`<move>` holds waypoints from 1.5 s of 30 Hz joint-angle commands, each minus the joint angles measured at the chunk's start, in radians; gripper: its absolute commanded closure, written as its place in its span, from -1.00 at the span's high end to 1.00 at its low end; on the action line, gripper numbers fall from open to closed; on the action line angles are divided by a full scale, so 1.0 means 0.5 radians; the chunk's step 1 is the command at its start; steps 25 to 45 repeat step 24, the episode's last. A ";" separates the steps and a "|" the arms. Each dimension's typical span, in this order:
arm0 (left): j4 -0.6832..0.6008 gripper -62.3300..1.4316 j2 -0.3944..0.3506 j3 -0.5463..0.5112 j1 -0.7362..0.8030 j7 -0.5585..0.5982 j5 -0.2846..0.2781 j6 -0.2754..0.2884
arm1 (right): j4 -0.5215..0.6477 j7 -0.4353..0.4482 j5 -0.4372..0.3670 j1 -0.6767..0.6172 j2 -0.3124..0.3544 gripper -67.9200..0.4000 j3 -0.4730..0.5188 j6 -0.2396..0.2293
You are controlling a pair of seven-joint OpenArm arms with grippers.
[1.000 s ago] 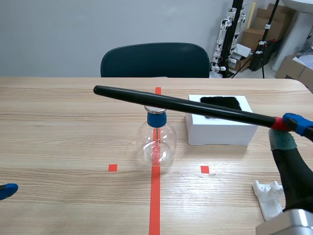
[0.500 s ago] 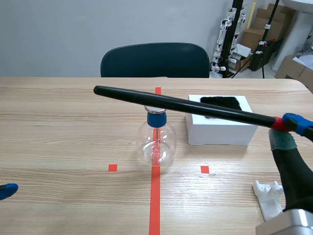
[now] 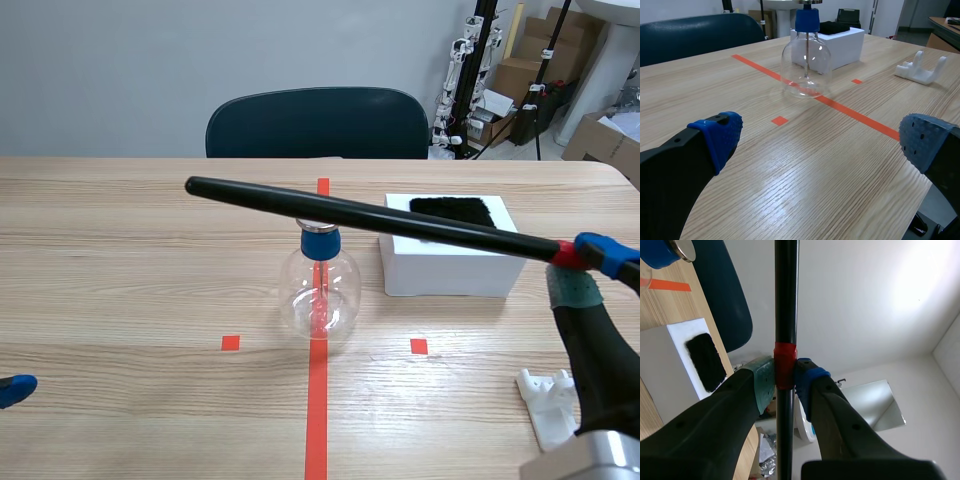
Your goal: Do the electroscope experiment. rub the rod on the fur
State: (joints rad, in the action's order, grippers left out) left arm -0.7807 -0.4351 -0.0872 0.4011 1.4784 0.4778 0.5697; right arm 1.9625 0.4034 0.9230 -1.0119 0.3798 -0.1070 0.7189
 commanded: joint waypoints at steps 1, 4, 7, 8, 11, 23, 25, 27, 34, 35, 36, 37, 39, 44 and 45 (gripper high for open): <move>-0.031 1.00 -0.012 -0.008 -0.005 0.043 -0.027 0.002 | 0.014 0.013 -0.021 0.002 0.027 -0.92 0.002 0.035; -0.031 1.00 -0.012 -0.008 -0.005 0.043 -0.027 0.002 | 0.014 0.013 -0.021 0.002 0.027 -0.92 0.002 0.035; -0.031 1.00 -0.012 -0.008 -0.005 0.043 -0.027 0.002 | 0.014 0.005 -0.022 0.002 0.027 -0.92 0.002 0.035; -0.031 1.00 -0.012 -0.008 -0.005 0.043 -0.027 0.002 | 0.014 0.005 -0.022 0.002 0.027 -0.92 0.002 0.035; -0.031 1.00 -0.012 -0.008 -0.005 0.043 -0.027 0.002 | 0.014 -0.001 -0.022 0.002 0.027 -0.92 0.002 0.035; -0.031 1.00 -0.012 -0.008 -0.005 0.043 -0.027 0.002 | 0.014 -0.055 -0.023 0.002 0.027 -0.92 0.005 0.035; -0.031 1.00 -0.012 -0.008 -0.005 0.043 -0.027 0.002 | 0.014 -0.065 -0.022 0.002 0.027 -0.92 0.004 0.035; -0.031 1.00 -0.012 -0.008 -0.005 0.043 -0.027 0.002 | 0.014 -0.065 -0.022 0.002 0.027 -0.92 0.004 0.035; -0.031 1.00 -0.012 -0.008 -0.005 0.043 -0.027 0.002 | 0.014 -0.065 -0.022 0.002 0.027 -0.92 0.004 0.035; -0.031 1.00 -0.012 -0.008 -0.005 0.043 -0.027 0.002 | 0.014 -0.065 -0.022 0.002 0.027 -0.92 0.004 0.035; -0.031 1.00 -0.012 -0.008 -0.005 0.043 -0.027 0.002 | 0.014 -0.065 -0.022 0.002 0.027 -0.92 0.004 0.035; -0.031 1.00 -0.012 -0.008 -0.005 0.043 -0.027 0.002 | 0.014 -0.065 -0.022 0.002 0.027 -0.92 0.004 0.035; -0.031 1.00 -0.012 -0.008 -0.005 0.043 -0.027 0.002 | 0.014 -0.065 -0.022 0.002 0.027 -0.92 0.004 0.035; -0.031 1.00 -0.012 -0.008 -0.005 0.043 -0.027 0.002 | 0.014 -0.065 -0.022 0.002 0.027 -0.92 0.004 0.035; -0.031 1.00 -0.012 -0.008 -0.005 0.043 -0.027 0.002 | 0.014 -0.065 -0.022 0.002 0.027 -0.92 0.004 0.035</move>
